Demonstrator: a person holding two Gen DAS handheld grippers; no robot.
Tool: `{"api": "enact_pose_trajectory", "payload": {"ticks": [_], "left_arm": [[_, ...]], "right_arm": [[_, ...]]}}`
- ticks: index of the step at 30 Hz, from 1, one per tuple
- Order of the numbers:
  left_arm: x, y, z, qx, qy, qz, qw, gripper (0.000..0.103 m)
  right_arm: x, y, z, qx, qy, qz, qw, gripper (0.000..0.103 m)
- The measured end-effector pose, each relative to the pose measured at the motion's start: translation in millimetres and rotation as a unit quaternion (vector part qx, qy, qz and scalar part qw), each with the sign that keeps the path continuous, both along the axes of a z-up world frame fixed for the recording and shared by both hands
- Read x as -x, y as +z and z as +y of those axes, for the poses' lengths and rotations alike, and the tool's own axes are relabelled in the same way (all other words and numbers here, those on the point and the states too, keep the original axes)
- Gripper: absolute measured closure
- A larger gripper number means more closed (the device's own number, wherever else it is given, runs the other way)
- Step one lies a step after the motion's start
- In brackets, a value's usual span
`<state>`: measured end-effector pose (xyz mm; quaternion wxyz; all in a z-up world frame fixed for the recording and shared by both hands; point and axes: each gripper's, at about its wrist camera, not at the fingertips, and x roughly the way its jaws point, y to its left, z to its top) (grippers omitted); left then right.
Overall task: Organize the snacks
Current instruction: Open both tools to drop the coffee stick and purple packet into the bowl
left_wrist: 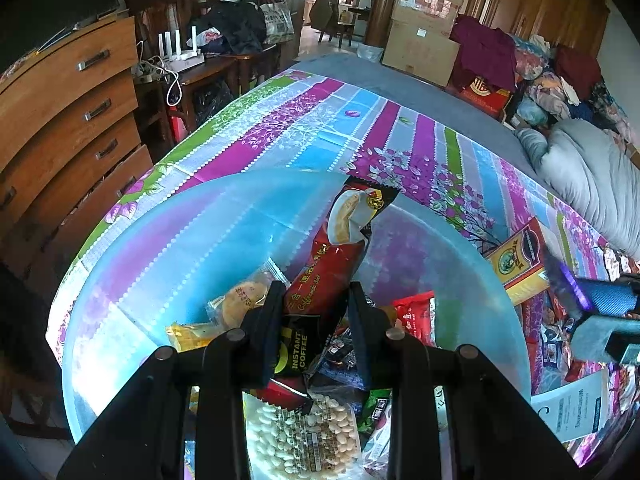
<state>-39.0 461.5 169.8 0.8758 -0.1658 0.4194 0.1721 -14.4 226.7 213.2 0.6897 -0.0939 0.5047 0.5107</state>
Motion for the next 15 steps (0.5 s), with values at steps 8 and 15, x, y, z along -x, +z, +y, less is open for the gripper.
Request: {"api": "enact_pose_trajectory", "payload": {"ticks": [8, 15], "left_arm": [[-3, -6, -2, -0.007, -0.003, 0.018, 0.9998, 0.063], [-8, -21, 2, 0.026, -0.009, 0.047, 0.9985, 0.028]], "right_arm": [[-1, -4, -4, -0.007, -0.013, 0.017, 1.000, 0.043], [0, 0, -10, -0.019, -0.017, 0.018, 0.999, 0.043]]}}
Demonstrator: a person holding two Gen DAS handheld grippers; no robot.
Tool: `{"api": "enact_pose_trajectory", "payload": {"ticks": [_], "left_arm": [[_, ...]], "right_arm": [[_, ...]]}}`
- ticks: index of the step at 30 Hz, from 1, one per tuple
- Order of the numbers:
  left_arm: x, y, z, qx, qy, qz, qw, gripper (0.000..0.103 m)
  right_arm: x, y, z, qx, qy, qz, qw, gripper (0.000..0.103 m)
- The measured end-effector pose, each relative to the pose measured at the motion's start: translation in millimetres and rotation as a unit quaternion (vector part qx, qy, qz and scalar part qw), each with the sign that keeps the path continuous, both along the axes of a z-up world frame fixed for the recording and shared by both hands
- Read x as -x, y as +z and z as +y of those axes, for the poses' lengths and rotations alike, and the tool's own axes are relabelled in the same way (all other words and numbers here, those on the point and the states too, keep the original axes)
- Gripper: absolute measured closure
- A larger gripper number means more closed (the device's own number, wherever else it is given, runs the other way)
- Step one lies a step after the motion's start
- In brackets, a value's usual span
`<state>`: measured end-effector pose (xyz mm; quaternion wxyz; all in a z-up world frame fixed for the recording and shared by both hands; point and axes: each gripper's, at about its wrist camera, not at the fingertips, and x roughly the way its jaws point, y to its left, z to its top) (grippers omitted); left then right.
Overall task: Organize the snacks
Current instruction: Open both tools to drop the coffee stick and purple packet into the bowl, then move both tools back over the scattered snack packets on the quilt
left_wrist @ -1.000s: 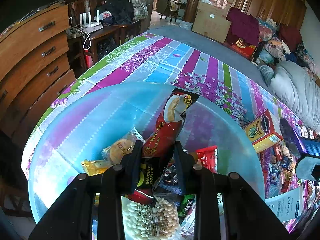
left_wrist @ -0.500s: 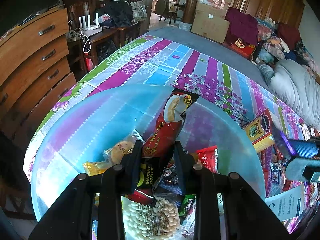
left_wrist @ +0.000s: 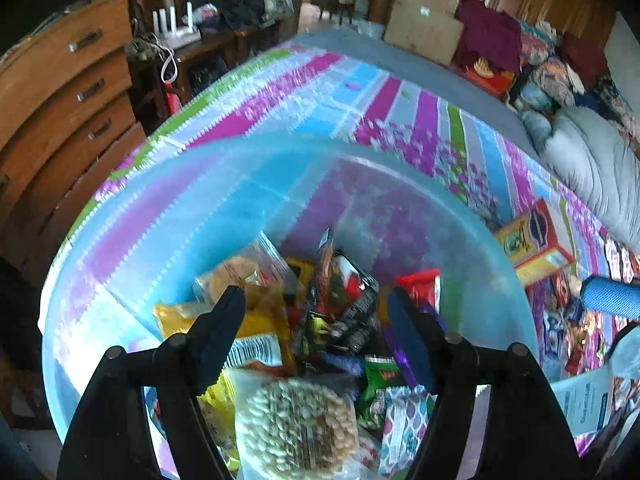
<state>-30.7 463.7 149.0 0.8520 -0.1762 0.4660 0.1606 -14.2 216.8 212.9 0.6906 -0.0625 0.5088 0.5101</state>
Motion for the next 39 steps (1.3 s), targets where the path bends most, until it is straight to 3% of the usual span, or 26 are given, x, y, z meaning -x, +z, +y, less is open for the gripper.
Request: {"api": "enact_pose_trajectory", "payload": {"ticks": [2, 6, 12, 14, 16, 19, 21, 25, 28, 31, 33, 36, 38, 39], "left_arm": [[3, 2, -1, -0.005, 0.002, 0.001, 1.0000, 0.028], [24, 21, 2, -0.007, 0.024, -0.036, 0.9990, 0.028], [76, 78, -12, -0.023, 0.044, -0.122, 0.9912, 0.028], [94, 95, -41, -0.048, 0.021, -0.150, 0.9873, 0.028], [108, 106, -82, -0.066, -0.018, -0.171, 0.9828, 0.028], [129, 107, -160, -0.075, -0.108, -0.197, 0.9715, 0.028], [138, 96, -218, -0.057, -0.174, -0.202, 0.9621, 0.028], [129, 54, -305, 0.003, -0.260, -0.161, 0.9520, 0.028], [115, 20, -363, 0.016, -0.312, -0.111, 0.9434, 0.028], [101, 4, -398, 0.012, -0.341, -0.089, 0.9356, 0.028], [93, 1, -409, 0.010, -0.345, -0.083, 0.9347, 0.028], [75, -5, -415, 0.016, -0.335, -0.076, 0.9388, 0.028], [64, -11, -417, 0.018, -0.325, -0.073, 0.9428, 0.028], [59, -15, -419, 0.017, -0.320, -0.071, 0.9445, 0.028]], "right_arm": [[0, 1, -4, -0.008, -0.001, 0.005, 1.000, 0.043], [11, 10, -25, -0.042, -0.001, 0.012, 0.999, 0.043], [43, 31, -120, -0.121, -0.018, -0.031, 0.992, 0.041], [53, 27, -167, -0.143, -0.046, -0.045, 0.988, 0.031], [62, 11, -222, -0.145, -0.092, -0.056, 0.984, 0.030], [62, -27, -298, -0.143, -0.166, -0.033, 0.975, 0.030], [54, -58, -350, -0.127, -0.229, -0.016, 0.965, 0.031], [22, -117, -471, -0.079, -0.383, 0.012, 0.920, 0.032], [-11, -144, -554, -0.058, -0.475, 0.012, 0.878, 0.033], [-44, -158, -623, -0.046, -0.553, -0.001, 0.832, 0.034], [-67, -171, -669, -0.039, -0.609, -0.008, 0.792, 0.032], [-95, -202, -727, -0.070, -0.677, 0.027, 0.732, 0.032], [-110, -213, -739, -0.099, -0.687, 0.021, 0.720, 0.032], [-120, -212, -732, -0.095, -0.683, 0.010, 0.724, 0.032]]}}
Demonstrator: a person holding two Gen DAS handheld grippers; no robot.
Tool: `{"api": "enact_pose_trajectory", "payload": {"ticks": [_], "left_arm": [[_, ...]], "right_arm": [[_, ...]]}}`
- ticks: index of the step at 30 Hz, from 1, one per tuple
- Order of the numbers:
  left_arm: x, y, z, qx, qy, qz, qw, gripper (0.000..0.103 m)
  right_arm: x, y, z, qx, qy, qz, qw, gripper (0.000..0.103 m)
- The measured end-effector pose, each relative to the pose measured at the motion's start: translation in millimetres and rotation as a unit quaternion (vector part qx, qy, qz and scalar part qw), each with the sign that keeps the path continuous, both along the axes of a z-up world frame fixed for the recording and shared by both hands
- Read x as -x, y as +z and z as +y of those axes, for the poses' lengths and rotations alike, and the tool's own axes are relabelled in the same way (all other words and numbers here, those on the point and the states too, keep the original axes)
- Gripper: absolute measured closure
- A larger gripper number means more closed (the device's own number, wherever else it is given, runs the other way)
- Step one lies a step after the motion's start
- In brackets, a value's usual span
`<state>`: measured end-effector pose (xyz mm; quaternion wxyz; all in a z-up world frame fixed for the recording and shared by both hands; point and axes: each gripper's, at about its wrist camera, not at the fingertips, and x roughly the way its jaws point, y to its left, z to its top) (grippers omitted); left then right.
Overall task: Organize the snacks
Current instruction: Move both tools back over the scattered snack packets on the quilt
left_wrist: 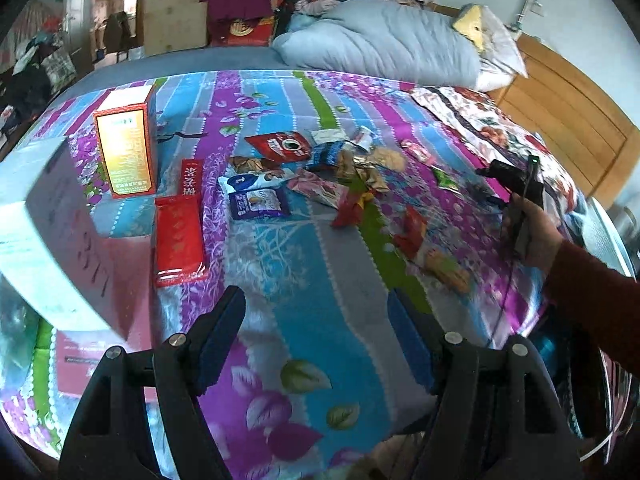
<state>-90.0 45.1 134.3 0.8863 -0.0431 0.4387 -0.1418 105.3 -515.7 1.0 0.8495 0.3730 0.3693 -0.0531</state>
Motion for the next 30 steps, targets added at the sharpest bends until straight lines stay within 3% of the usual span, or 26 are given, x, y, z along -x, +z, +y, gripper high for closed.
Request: {"api": "enact_pose_trajectory", "payload": {"ticks": [6, 8, 10, 14, 17, 21, 22, 26, 30], "left_arm": [[-21, -19, -19, 0.007, -0.002, 0.021, 0.9998, 0.028], [-22, -20, -24, 0.003, -0.005, 0.020, 0.9998, 0.028], [-21, -20, -28, 0.000, -0.009, 0.018, 0.9998, 0.028], [-21, -27, -26, -0.002, -0.007, 0.025, 0.9997, 0.028], [-23, -34, -25, -0.010, -0.002, 0.034, 0.9994, 0.028], [-27, -37, -21, -0.011, 0.004, 0.036, 0.9993, 0.028], [-28, -38, -20, -0.009, 0.006, 0.037, 0.9993, 0.028], [-31, -39, -14, 0.002, 0.016, 0.041, 0.9990, 0.028], [-25, -40, -10, 0.005, 0.020, 0.044, 0.9988, 0.028]], "right_arm": [[-74, -5, 60, -0.005, 0.120, -0.036, 0.992, 0.031], [-104, -8, 85, 0.002, 0.170, -0.042, 0.985, 0.021], [-124, -7, 110, 0.015, 0.206, -0.040, 0.978, 0.019], [-150, -4, 171, 0.012, 0.321, -0.037, 0.946, 0.018], [-161, -4, 224, 0.025, 0.402, -0.035, 0.915, 0.018], [-147, -4, 298, 0.045, 0.509, -0.022, 0.859, 0.017], [-137, -2, 316, 0.064, 0.529, -0.025, 0.846, 0.012], [-81, 2, 369, 0.080, 0.631, -0.019, 0.771, 0.012], [-11, 13, 387, 0.085, 0.709, -0.008, 0.700, 0.015]]}}
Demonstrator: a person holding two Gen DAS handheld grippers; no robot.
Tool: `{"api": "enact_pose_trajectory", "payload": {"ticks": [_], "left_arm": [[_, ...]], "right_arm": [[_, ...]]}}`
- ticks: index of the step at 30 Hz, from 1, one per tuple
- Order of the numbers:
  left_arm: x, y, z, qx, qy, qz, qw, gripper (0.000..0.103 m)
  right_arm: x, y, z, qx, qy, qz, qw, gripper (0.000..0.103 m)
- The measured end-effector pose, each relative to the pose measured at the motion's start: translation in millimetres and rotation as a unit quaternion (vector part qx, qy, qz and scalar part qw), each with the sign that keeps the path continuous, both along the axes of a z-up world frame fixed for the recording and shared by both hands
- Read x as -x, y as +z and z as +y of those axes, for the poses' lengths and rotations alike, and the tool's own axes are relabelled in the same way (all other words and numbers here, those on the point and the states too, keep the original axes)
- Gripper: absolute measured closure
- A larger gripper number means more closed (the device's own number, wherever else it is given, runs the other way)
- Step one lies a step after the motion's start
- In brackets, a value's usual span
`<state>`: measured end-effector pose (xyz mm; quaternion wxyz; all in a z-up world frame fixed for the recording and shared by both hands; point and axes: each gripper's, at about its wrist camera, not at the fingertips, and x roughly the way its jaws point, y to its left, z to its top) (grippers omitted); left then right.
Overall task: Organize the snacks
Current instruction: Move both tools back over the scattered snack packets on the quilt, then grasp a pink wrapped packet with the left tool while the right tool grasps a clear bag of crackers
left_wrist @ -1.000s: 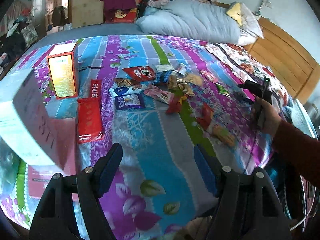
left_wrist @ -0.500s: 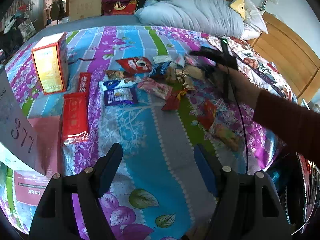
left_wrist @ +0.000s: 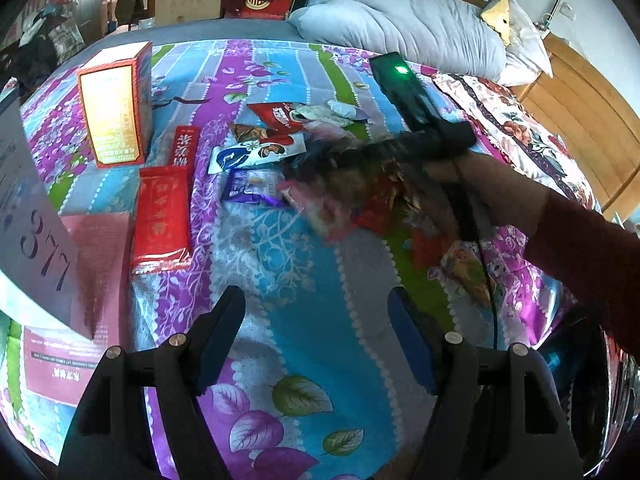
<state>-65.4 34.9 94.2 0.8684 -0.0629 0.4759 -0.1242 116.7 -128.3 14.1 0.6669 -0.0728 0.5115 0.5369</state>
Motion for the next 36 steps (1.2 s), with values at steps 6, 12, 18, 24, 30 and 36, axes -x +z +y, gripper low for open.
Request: {"api": "enact_pose_trajectory", "payload": {"ticks": [6, 12, 18, 24, 30, 36], "left_arm": [[18, -6, 5, 0.007, -0.005, 0.011, 0.9999, 0.028], [27, -17, 10, 0.010, 0.007, 0.020, 0.9997, 0.028], [0, -35, 3, -0.001, 0.014, 0.012, 0.9998, 0.045], [-49, -59, -4, -0.005, 0.041, 0.018, 0.9990, 0.050], [-73, -78, -17, -0.033, 0.044, 0.020, 0.9983, 0.051], [-60, -74, -17, -0.082, 0.040, 0.004, 0.9958, 0.065]], "right_arm": [[47, 56, -49, -0.060, -0.017, -0.009, 0.998, 0.023], [66, 67, -108, -0.017, -0.189, -0.064, 0.980, 0.022], [96, 17, -133, -0.023, -0.319, 0.008, 0.948, 0.023], [122, 22, -142, -0.051, -0.360, 0.008, 0.932, 0.023], [126, 44, -126, -0.050, -0.338, -0.044, 0.939, 0.024], [122, 47, -95, -0.064, -0.300, -0.049, 0.951, 0.040]]}}
